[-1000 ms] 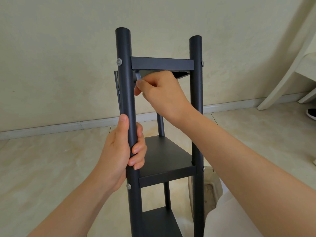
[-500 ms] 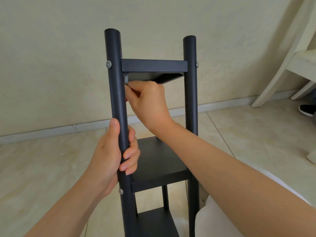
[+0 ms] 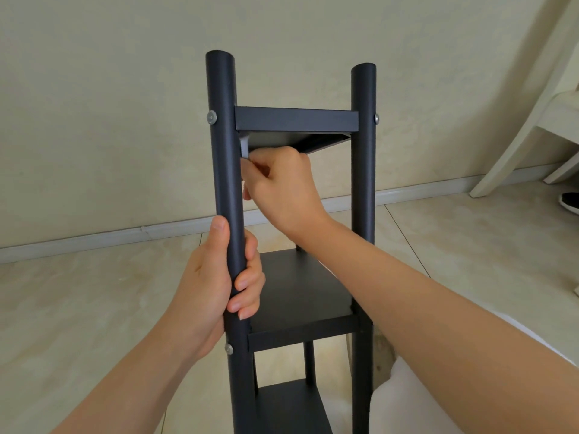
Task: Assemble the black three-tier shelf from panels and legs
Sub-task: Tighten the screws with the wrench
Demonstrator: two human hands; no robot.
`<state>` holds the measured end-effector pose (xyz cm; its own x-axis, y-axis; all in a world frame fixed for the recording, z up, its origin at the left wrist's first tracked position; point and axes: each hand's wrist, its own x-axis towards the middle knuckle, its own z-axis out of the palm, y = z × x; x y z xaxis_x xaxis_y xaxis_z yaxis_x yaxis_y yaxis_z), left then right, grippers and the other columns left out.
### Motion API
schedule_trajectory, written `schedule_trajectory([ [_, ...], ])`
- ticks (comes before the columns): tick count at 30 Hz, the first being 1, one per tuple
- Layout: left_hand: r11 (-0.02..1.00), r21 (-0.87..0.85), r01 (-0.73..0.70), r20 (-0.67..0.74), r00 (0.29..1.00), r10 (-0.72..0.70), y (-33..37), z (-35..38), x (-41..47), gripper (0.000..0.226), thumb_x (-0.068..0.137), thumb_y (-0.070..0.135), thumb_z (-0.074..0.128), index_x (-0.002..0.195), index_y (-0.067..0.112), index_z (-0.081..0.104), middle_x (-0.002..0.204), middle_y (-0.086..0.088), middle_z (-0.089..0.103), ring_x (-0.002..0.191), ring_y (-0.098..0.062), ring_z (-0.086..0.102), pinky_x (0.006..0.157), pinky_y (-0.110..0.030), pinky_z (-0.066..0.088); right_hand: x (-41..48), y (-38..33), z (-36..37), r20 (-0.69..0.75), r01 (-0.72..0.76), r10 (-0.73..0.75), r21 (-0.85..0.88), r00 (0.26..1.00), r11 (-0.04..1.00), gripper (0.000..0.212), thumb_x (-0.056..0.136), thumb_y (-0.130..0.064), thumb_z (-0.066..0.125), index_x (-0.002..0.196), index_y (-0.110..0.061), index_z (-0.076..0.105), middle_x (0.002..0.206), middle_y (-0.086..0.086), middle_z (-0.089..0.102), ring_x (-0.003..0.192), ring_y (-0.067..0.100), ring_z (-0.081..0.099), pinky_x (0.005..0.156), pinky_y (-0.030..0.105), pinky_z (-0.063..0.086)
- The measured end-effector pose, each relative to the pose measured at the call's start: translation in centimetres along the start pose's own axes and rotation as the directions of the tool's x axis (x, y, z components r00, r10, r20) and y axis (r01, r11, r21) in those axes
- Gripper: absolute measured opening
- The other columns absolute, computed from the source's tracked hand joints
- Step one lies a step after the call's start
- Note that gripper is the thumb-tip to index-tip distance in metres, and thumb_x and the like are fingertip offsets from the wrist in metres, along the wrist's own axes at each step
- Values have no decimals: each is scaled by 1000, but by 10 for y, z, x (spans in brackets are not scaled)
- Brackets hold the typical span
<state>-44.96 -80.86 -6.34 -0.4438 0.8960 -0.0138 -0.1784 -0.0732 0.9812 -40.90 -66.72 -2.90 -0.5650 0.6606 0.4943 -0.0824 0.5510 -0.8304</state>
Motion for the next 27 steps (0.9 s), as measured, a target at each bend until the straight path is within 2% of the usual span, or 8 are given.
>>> schedule_trajectory([
  [3,1000,3,10,-3,1000,-10,0,2,0,65,66,90,56,64,25,56,50,3,37,33,-8,28,36,-20,33,-3,-9,-7,26,-11,11,-7,1000,1000,42,95,-11,56,60,10,50,56,25,52,50,13,36,51,29,35],
  [8,999,-4,36,-34,999,-37,-1,2,2,63,74,84,47,62,23,55,50,2,34,34,-9,26,36,-21,33,-6,-15,-18,48,-15,17,-49,999,999,40,98,-14,54,71,15,59,48,6,34,48,10,28,48,23,28],
  [13,999,-3,38,-28,999,-38,-2,1,1,61,73,82,47,63,23,55,50,1,34,34,-9,26,36,-21,33,-4,-19,-22,75,-66,67,-19,995,998,38,98,-14,55,69,8,64,40,-9,32,42,8,31,46,15,29],
  [18,999,-10,39,-36,999,-40,-2,1,1,65,76,86,47,62,24,55,50,2,34,33,-9,26,36,-21,32,-2,-23,-24,91,-86,83,37,992,996,37,98,-14,56,66,3,65,43,-3,36,39,7,31,44,12,29],
  [21,999,-13,37,-34,999,-37,-1,0,1,64,76,86,47,62,24,55,49,2,34,33,-9,26,35,-21,32,-2,-23,-22,101,-90,86,40,991,995,39,98,-13,56,61,-7,64,46,1,48,39,4,37,47,10,34],
  [23,999,-21,35,-28,999,-36,-2,-1,1,65,75,87,49,63,23,54,50,2,34,33,-9,26,35,-21,32,-2,-20,-19,106,-97,92,41,990,994,40,98,-13,56,59,-13,64,48,-5,58,42,1,45,49,10,38],
  [24,999,-19,30,-23,999,-31,-2,-1,1,65,74,88,50,64,23,54,50,2,34,33,-9,26,35,-21,32,-1,-19,-18,108,-96,91,41,990,995,41,98,-13,57,58,-13,64,47,-9,59,44,3,48,50,14,41],
  [27,1000,-21,15,5,1000,-15,-2,-3,0,64,69,88,56,66,23,55,51,2,35,33,-8,27,36,-21,33,-2,-15,-12,91,-55,51,44,995,998,42,98,-13,57,59,-1,66,45,-16,57,55,29,56,60,29,49],
])
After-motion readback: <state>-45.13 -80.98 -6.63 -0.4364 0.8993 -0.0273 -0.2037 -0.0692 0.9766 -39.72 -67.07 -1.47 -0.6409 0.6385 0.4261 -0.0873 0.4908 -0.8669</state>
